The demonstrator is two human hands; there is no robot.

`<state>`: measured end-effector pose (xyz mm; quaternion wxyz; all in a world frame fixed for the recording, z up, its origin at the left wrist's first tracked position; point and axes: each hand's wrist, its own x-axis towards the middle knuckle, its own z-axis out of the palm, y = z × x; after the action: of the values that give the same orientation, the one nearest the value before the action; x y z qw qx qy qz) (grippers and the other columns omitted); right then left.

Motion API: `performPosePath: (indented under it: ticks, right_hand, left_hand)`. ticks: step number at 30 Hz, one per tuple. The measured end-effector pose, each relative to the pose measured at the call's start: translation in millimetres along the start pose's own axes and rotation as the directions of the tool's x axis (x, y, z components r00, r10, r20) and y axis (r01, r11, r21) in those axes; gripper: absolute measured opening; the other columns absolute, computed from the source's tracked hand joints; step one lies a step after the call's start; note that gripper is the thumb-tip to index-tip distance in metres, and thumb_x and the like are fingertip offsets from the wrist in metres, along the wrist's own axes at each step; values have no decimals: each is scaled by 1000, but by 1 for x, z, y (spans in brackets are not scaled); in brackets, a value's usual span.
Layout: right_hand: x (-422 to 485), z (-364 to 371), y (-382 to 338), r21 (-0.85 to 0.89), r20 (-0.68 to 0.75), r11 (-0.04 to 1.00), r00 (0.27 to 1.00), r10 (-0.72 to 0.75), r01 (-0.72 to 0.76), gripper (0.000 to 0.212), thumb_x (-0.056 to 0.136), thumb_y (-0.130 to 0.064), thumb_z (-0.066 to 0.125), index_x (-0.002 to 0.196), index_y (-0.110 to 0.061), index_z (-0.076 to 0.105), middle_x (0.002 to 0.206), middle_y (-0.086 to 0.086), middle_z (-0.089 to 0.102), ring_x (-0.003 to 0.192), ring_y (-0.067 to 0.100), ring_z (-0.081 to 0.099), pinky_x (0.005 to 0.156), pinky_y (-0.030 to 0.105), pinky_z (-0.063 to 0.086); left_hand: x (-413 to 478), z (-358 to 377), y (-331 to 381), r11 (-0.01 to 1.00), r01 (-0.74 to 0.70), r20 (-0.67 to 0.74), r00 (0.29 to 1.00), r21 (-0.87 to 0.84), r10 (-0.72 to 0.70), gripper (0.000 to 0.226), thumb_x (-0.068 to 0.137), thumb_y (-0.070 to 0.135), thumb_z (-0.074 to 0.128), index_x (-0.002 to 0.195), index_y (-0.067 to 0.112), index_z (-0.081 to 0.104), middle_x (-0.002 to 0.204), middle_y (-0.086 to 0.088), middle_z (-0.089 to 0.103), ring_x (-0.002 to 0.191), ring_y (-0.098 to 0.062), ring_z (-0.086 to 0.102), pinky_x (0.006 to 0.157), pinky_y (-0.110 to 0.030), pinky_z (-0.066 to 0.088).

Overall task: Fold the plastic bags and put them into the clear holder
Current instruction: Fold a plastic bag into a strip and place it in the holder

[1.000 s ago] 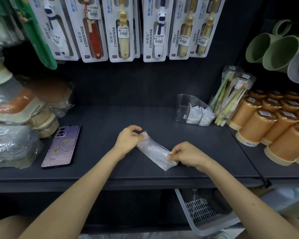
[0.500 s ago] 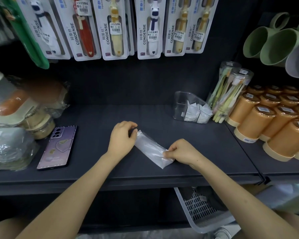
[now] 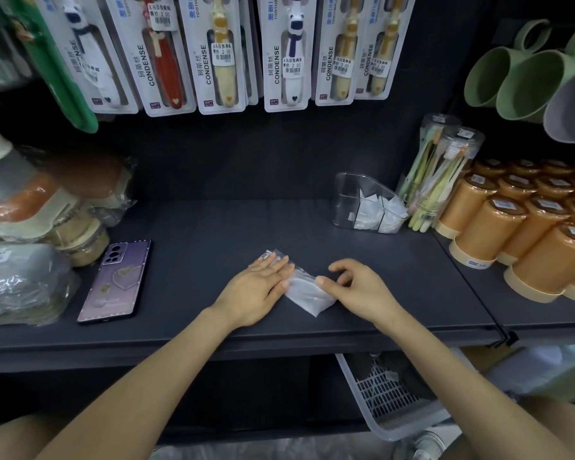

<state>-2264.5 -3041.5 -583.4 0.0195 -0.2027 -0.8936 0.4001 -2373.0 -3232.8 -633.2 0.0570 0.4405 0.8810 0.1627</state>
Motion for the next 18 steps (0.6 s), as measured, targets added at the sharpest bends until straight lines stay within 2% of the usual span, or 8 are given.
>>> performPosePath:
  ticks: [2, 3, 5, 10, 12, 14, 16, 18]
  right_hand:
    - [-19, 10, 4, -168, -237, 978, 958, -159, 121, 39, 78, -47, 71, 107, -24, 59, 98, -9, 52, 81, 10, 55, 70, 26, 42]
    - [-27, 17, 5, -250, -280, 950, 925, -256, 187, 39, 76, -50, 70, 104, -25, 59, 97, -10, 53, 78, 10, 56, 67, 27, 43]
    - [-36, 32, 7, -341, -264, 897, 887, -379, 282, 41, 73, -54, 66, 99, -23, 61, 91, -10, 55, 71, 11, 57, 58, 26, 43]
    - [-27, 41, 14, -328, -316, 903, 868, -382, 278, 22, 78, -21, 72, 97, -17, 63, 89, -3, 60, 63, 19, 58, 54, 26, 40]
    - [-28, 37, 21, -347, -302, 897, 873, -383, 273, 22, 76, -15, 72, 97, -16, 64, 83, -6, 54, 58, 15, 51, 50, 25, 39]
    - [-29, 32, 30, -373, -295, 887, 871, -392, 273, 23, 74, -9, 70, 95, -17, 65, 80, -9, 46, 59, 12, 45, 47, 22, 33]
    - [-30, 26, 33, -376, -335, 881, 844, -419, 288, 21, 76, -8, 66, 94, -18, 68, 82, -7, 52, 67, 15, 51, 52, 23, 38]
    - [-27, 26, 29, -387, -352, 858, 806, -476, 338, 28, 83, -21, 57, 106, -14, 69, 101, -1, 65, 89, 22, 62, 71, 28, 50]
  left_hand:
    - [0, 1, 1, 1000, 2, 0, 1000, -1, -2, 103, 73, 75, -20, 151, 22, 21, 159, 4, 16, 143, -2, -1, 107, -7, -15]
    - [1, 2, 1, 1000, 7, -3, 1000, -7, -7, 105, 72, 76, -21, 151, 22, 21, 159, 4, 16, 144, -4, 1, 108, -9, -14]
    - [0, 1, 2, 1000, 15, -6, 1000, -11, -15, 105, 72, 76, -20, 151, 22, 21, 159, 4, 15, 145, -5, 2, 108, -9, -13]
    - [-1, -3, 8, 998, 58, 1, 998, 21, -58, 71, 94, 61, 4, 152, 22, 18, 160, 4, 13, 147, -8, 2, 114, -15, -9]
    - [-1, -1, 9, 995, 92, -10, 996, 33, -92, 54, 104, 44, 16, 152, 21, 17, 160, 4, 12, 148, -9, 1, 116, -17, -8]
    - [-2, 3, 11, 990, 131, -43, 991, 61, -129, 52, 105, 39, 18, 153, 20, 16, 161, 3, 11, 148, -10, 1, 115, -18, -9]
    - [-1, 5, 12, 984, 155, -53, 987, 88, -151, 53, 105, 39, 16, 153, 19, 14, 161, 2, 10, 148, -11, 0, 115, -19, -9]
    - [-1, 6, 12, 980, 168, -41, 986, 103, -164, 54, 105, 42, 12, 153, 18, 13, 161, 2, 9, 149, -12, 0, 115, -20, -9]
